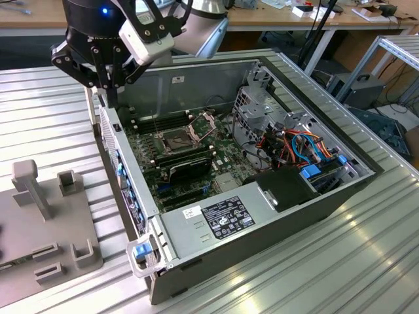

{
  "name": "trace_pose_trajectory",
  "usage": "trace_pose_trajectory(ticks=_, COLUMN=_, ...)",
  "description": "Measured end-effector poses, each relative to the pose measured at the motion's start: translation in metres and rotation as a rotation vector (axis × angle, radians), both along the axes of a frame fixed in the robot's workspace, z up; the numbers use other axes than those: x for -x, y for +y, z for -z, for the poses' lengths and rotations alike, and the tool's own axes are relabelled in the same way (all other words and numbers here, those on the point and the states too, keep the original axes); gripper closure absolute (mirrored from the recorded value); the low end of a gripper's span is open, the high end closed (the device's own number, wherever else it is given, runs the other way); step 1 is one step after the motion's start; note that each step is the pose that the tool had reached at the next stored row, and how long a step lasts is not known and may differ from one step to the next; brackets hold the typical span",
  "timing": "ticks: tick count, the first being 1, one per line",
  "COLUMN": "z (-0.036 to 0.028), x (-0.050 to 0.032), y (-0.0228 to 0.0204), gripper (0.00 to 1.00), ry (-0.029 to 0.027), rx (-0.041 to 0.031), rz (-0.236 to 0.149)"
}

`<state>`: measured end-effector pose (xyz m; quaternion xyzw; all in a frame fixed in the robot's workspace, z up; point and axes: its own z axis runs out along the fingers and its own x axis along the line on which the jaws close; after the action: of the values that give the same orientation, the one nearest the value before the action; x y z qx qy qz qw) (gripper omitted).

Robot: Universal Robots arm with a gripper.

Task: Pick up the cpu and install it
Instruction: 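Reach for the cpu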

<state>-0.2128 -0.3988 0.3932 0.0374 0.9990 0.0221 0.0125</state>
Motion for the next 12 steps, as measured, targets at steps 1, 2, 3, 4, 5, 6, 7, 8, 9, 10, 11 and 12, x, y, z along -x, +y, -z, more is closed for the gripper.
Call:
trace_pose_trajectory(ticks=1, z=0.0, x=0.0007, y=0.0, gripper=0.89, ry=-0.0001, rx=-0.0001, rz=0.0)
trace_pose_trajectory(ticks=2, z=0.0, x=0.0018, y=0.0, gripper=0.89, ry=0.0, rx=0.0, rz=0.0)
trace_pose_trajectory(ticks=3, z=0.0, x=0.0028, y=0.0, gripper=0.89, ry=0.0, rx=0.0, rz=0.0)
trace_pose_trajectory(ticks=4, z=0.0, x=0.0043, y=0.0, gripper=0.89, ry=0.0, rx=0.0001, rz=0.0)
trace_pose_trajectory(ticks=5, z=0.0, x=0.0055, y=0.0, gripper=0.89, ry=0.0, rx=0.0, rz=0.0)
trace_pose_trajectory(ticks=6, z=0.0, x=0.0063, y=0.0, gripper=0.89, ry=0.0, rx=0.0, rz=0.0)
trace_pose_trajectory(ticks=7, z=0.0, x=0.0076, y=0.0, gripper=0.89, ry=0.0, rx=0.0001, rz=0.0)
trace_pose_trajectory(ticks=8, z=0.0, x=0.0085, y=0.0, gripper=0.89, ry=0.0, rx=0.0, rz=0.0)
trace_pose_trajectory(ticks=9, z=0.0, x=0.0093, y=0.0, gripper=0.89, ry=0.0, rx=0.0, rz=0.0)
trace_pose_trajectory(ticks=10, z=0.0, x=0.0102, y=0.0, gripper=0.89, ry=0.0, rx=0.0, rz=0.0)
trace_pose_trajectory(ticks=11, z=0.0, x=0.0113, y=0.0, gripper=0.89, ry=0.0, rx=0.0, rz=0.0)
trace_pose_trajectory(ticks=12, z=0.0, x=0.0121, y=0.0, gripper=0.89, ry=0.0, rx=0.0, rz=0.0)
